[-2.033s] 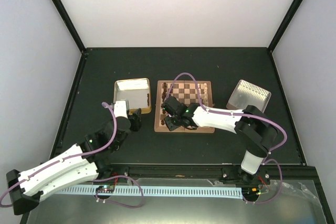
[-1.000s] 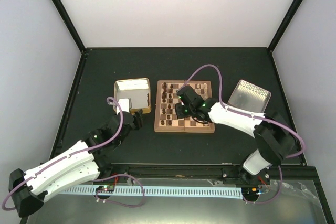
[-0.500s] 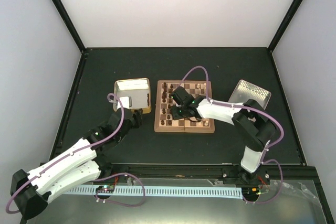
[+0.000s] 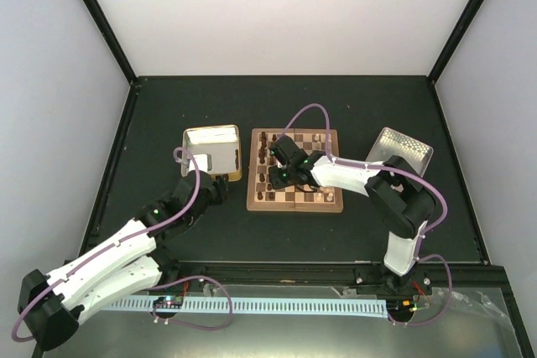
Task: Set up the chess pieces on the board
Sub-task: Adjust the chess piece on the chessboard, then pick up the chess piece from the storage box.
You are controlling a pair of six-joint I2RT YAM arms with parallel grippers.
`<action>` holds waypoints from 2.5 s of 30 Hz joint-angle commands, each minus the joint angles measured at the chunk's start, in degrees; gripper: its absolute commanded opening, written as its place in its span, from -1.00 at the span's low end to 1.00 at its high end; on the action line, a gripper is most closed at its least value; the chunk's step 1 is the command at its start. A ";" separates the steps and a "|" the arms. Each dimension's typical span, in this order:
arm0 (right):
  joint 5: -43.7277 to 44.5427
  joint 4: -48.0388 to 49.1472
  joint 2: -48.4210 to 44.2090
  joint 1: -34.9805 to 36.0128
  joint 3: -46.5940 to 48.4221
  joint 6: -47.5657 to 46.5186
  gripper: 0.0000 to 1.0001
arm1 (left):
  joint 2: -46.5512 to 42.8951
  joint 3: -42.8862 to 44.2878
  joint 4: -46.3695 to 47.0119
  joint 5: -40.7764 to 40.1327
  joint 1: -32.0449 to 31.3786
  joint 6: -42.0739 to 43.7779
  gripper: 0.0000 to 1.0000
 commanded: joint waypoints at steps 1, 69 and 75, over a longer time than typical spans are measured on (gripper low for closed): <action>-0.88 0.02 0.81 0.01 0.44 -0.55 -0.87 | 0.23 1.55 1.12 0.90 0.68 0.75 0.10; -5.74 -4.35 -7.10 -14.91 7.21 0.94 -0.57 | 75.79 56.24 -27.91 36.98 28.38 18.84 -0.65; -5.58 -4.57 -7.21 -15.01 7.29 0.99 -0.57 | 73.98 56.43 -29.16 30.96 28.38 18.64 -0.66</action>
